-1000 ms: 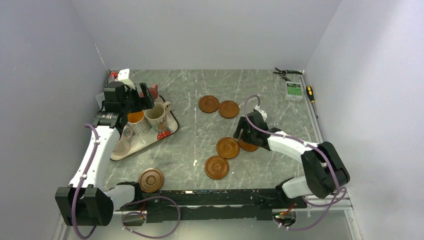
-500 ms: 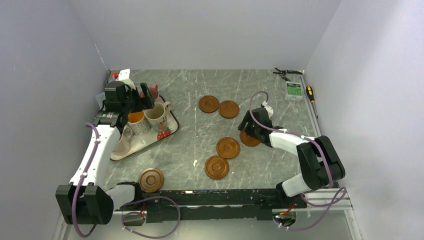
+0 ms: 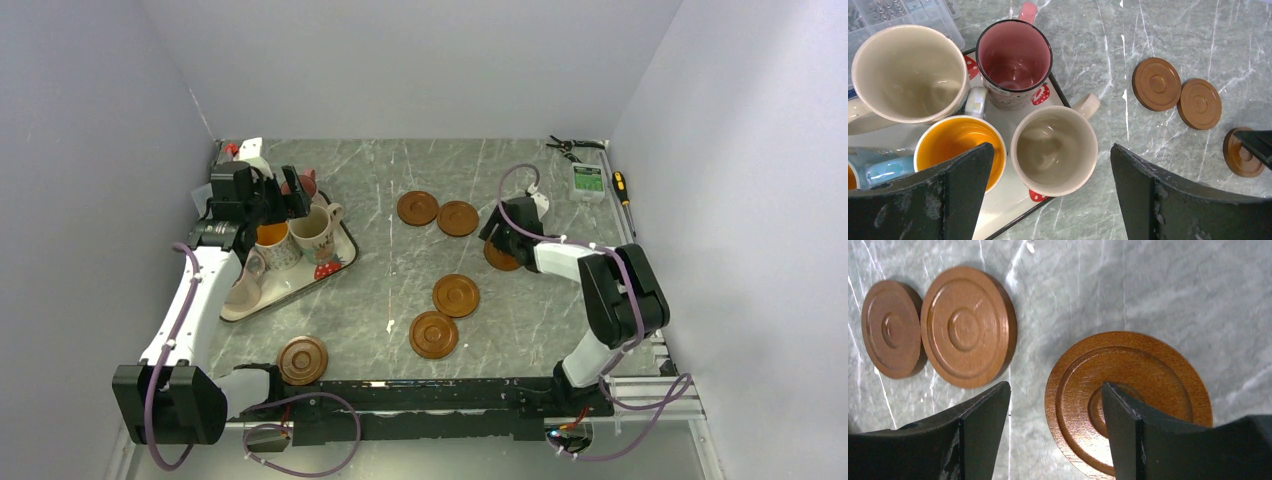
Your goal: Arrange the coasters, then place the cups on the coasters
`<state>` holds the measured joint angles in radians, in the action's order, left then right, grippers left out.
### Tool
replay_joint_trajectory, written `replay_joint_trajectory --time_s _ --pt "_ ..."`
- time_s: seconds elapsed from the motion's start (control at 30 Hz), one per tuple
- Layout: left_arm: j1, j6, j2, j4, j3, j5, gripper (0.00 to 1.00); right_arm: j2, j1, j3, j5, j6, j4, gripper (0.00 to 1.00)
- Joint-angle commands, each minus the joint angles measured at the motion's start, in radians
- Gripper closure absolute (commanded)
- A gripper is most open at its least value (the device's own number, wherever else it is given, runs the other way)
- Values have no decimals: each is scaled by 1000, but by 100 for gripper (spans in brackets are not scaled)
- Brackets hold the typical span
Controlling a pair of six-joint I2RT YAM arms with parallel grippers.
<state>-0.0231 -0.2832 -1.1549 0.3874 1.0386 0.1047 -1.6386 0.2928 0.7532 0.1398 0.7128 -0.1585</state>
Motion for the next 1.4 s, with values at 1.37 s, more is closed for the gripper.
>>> replay_joint_trajectory --time_s 1.37 --pt "-2 -16 -15 6 48 33 6 -50 -35 379 -149 -211 206 27"
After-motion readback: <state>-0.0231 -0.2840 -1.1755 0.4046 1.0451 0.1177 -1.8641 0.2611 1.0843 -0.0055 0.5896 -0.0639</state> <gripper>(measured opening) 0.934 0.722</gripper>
